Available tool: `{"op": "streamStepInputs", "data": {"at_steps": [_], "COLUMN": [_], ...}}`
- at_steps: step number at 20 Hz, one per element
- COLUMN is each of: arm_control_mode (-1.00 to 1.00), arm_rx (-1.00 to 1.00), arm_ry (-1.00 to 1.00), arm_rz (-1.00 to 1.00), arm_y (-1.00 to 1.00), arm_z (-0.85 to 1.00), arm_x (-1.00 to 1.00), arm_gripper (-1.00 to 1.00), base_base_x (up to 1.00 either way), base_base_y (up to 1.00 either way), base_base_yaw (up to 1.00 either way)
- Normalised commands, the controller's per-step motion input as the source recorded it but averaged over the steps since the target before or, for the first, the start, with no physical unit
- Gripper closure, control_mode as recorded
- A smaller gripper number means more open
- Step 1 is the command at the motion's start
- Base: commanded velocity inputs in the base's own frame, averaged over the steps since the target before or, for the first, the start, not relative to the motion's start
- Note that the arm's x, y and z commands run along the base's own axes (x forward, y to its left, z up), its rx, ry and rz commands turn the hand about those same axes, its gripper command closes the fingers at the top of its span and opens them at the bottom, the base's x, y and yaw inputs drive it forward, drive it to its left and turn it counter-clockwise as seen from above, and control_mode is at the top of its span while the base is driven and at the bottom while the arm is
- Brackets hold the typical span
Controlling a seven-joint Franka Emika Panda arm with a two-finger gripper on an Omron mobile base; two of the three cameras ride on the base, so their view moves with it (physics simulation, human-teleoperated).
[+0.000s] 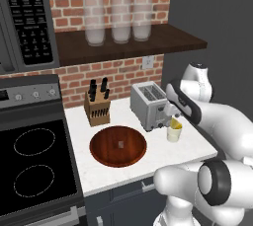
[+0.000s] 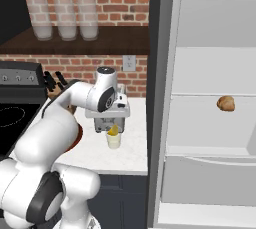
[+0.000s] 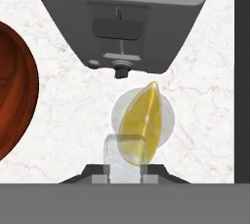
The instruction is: Grab a lemon wedge from the fridge and one ice cube from the ice bowl, and put them in the glass of lemonade.
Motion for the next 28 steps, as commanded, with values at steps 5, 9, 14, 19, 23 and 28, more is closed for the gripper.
{"op": "streamStepInputs", "data": {"at_steps": [5,9,14,19,23,28], "arm_control_mode": [-1.0,-1.0,-1.0,-1.0,-1.0,-1.0], "arm_rx": [0.0,0.0,0.0,0.0,0.0,0.0], "arm_ry": [0.09,0.12,0.06,0.0,0.0,0.0], "arm_rz": [0.0,0.0,0.0,0.0,0.0,0.0], "arm_y": [-0.01,-0.03,-0.02,-0.01,0.0,0.0], "arm_z": [0.0,0.0,0.0,0.0,0.0,-0.03], "arm_x": [0.36,0.29,0.02,0.0,0.01,0.0], "arm_gripper": [1.0,1.0,1.0,1.0,1.0,1.0], "base_base_x": [0.0,0.0,0.0,0.0,0.0,0.0], "base_base_y": [0.0,0.0,0.0,0.0,0.0,0.0], "base_base_yaw": [0.0,0.0,0.0,0.0,0.0,0.0]}}
